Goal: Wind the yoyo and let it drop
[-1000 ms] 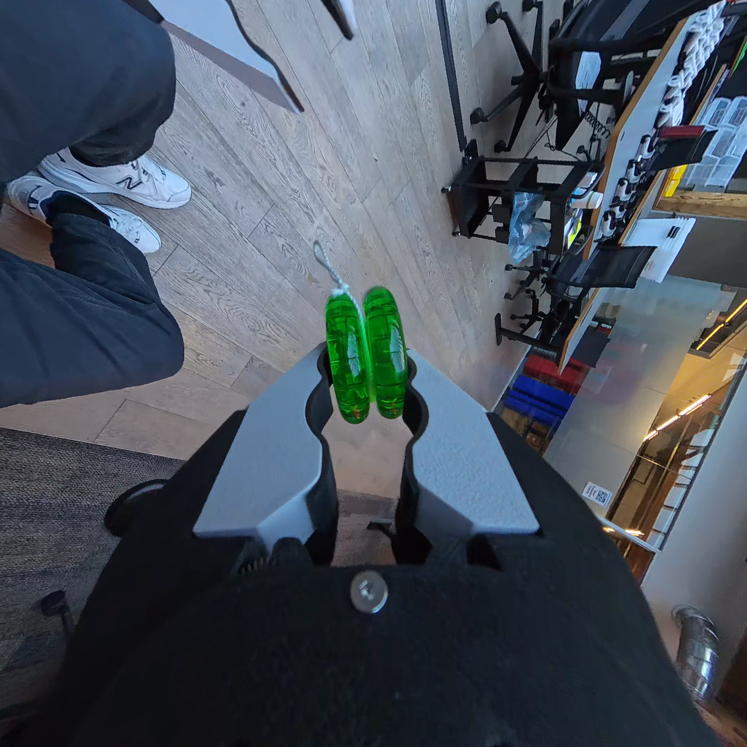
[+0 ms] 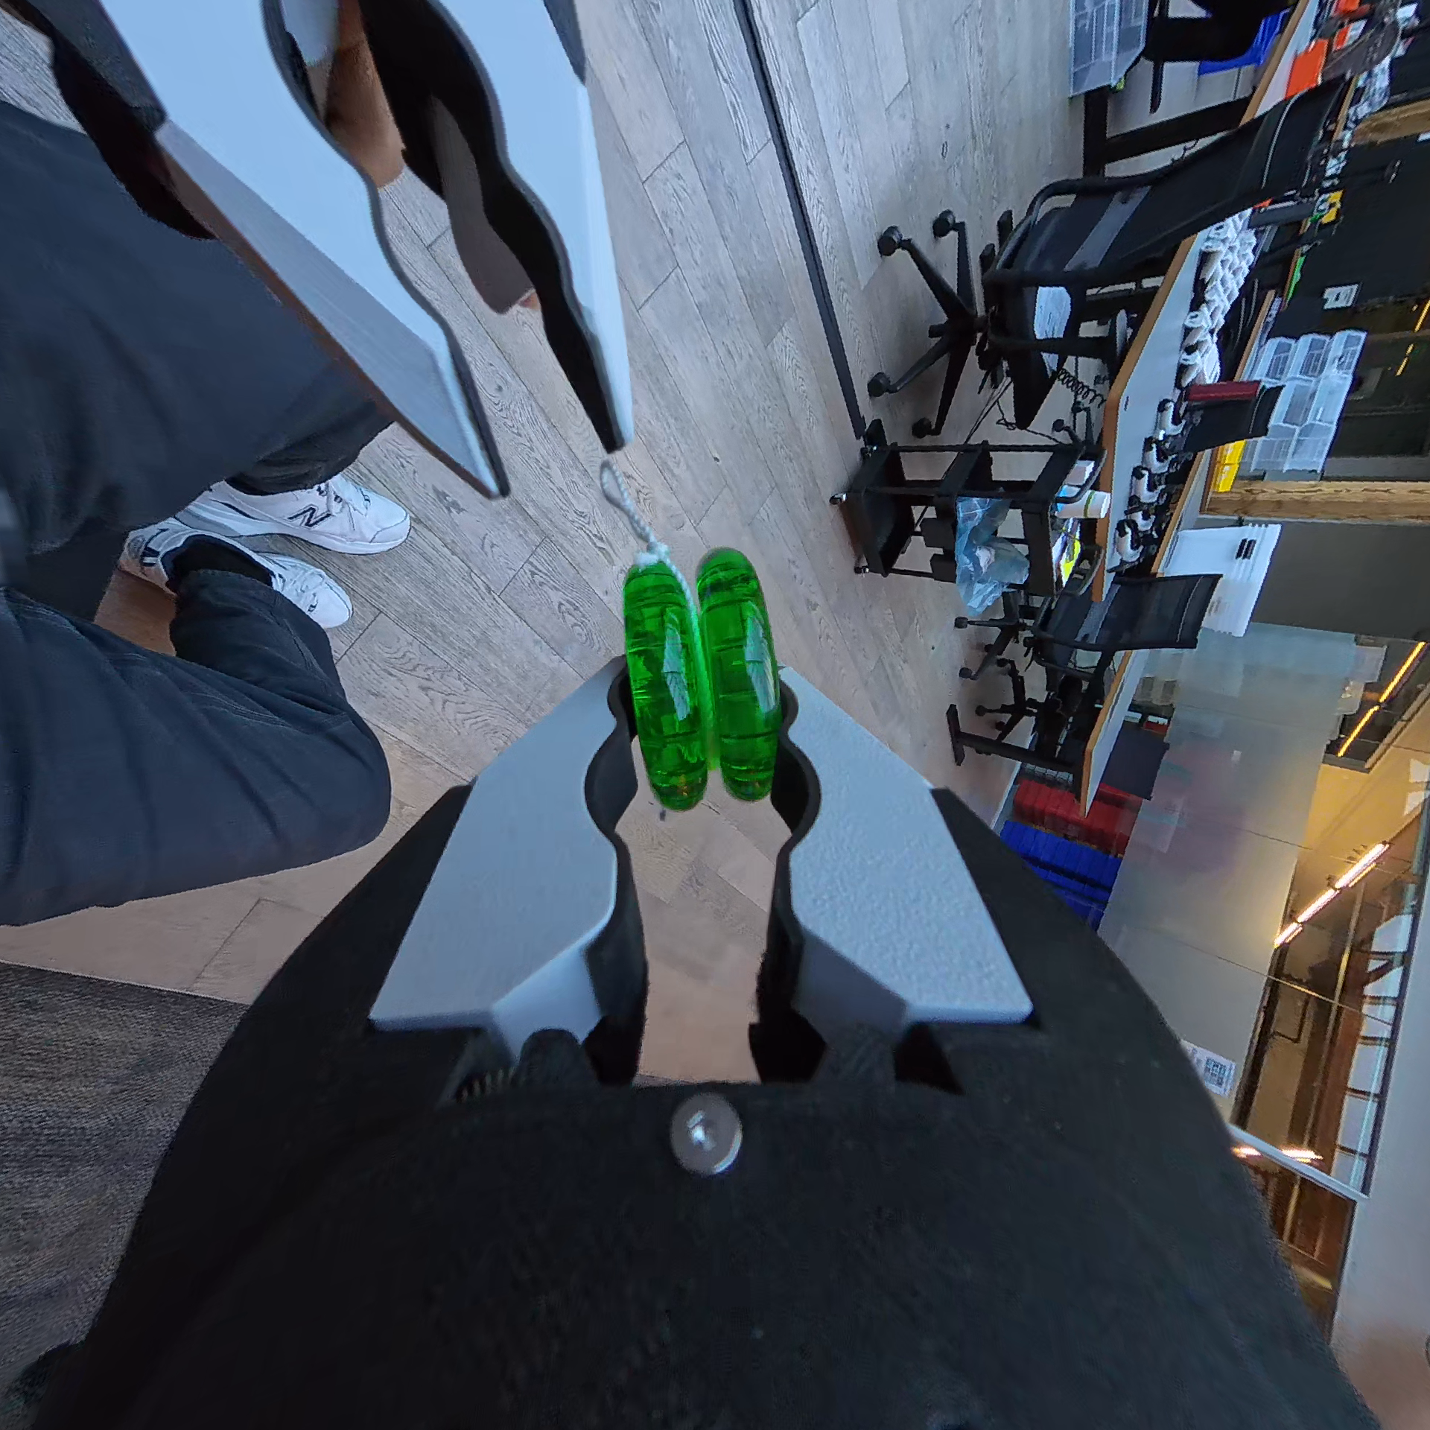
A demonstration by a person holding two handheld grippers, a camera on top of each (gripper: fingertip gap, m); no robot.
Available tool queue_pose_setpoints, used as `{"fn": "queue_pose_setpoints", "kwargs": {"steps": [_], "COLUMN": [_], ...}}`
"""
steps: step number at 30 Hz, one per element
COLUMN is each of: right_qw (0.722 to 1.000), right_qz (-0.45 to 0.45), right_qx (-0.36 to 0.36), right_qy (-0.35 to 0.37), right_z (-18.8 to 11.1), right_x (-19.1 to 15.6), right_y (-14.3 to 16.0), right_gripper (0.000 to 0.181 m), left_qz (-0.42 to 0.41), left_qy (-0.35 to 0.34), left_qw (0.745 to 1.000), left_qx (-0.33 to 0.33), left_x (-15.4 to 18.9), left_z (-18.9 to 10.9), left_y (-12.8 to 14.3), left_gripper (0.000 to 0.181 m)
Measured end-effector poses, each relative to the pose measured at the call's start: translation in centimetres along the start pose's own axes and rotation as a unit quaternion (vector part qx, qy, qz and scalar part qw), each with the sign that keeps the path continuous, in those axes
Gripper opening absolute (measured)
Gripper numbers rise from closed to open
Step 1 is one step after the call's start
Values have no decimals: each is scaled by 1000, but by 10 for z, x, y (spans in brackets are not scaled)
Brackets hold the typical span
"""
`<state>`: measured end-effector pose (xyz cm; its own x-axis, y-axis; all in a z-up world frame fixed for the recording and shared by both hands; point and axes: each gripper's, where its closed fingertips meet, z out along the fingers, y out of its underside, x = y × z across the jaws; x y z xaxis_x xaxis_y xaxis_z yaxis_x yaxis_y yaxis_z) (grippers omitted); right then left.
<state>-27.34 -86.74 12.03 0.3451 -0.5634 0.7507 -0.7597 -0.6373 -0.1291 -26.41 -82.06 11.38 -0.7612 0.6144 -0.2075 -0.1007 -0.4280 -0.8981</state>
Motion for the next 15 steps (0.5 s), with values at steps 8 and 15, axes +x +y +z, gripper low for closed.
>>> {"fn": "queue_pose_setpoints", "kwargs": {"steps": [8, 15], "right_qw": [1000, 999], "right_qz": [-16, -29], "right_qx": [19, 19], "right_qy": [5, 6], "right_z": [-7, -9], "right_x": [-9, -13], "right_y": [-9, -9], "right_gripper": [29, 29], "left_qz": [-54, -99], "left_qy": [27, 63], "left_qw": [998, 993], "left_qx": [12, 31], "left_x": [2, 5], "left_z": [0, -2], "left_y": [-2, -5], "left_gripper": [23, 11]}}
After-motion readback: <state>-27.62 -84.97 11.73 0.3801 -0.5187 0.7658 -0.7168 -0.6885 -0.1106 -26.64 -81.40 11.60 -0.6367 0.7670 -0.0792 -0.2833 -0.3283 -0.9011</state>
